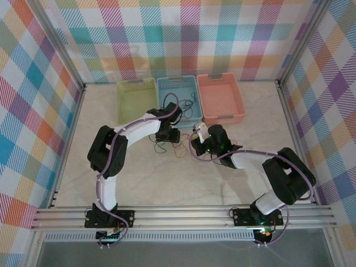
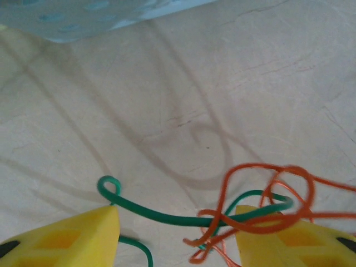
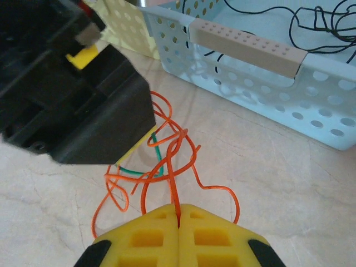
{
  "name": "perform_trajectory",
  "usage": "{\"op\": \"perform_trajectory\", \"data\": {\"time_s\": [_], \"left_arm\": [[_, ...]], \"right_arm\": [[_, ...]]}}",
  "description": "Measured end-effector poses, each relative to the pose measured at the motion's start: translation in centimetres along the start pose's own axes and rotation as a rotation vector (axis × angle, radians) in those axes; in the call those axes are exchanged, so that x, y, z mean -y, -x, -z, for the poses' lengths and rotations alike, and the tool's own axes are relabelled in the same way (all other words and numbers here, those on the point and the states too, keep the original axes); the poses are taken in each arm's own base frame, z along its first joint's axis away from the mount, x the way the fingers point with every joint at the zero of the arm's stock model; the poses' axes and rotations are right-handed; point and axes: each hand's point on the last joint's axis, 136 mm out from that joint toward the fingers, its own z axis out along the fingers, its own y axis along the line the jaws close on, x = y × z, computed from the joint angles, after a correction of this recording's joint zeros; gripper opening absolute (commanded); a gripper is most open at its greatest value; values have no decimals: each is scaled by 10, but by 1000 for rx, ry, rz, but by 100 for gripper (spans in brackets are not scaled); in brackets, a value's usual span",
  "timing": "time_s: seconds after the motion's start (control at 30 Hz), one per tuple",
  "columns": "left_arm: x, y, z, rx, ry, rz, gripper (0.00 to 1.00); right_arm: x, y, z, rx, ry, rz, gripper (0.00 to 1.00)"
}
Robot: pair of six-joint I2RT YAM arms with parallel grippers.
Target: Untangle the cables
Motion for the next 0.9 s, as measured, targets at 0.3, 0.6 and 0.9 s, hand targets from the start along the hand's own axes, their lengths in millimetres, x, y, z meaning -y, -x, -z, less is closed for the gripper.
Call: {"op": "perform_trajectory", "data": {"time_s": [0.3,0.6,0.9], "left_arm": [[-13,0,-1,-13,47,18,41],[-36,4,-7,-18,63,94,33],[-43,6,-9,-8,77,105,32]], "right_arm": [[-2,13,16,92,-3,11,0],[-5,20,22,131,11,19,0],[27,23,51,211,-195,2,0]]}}
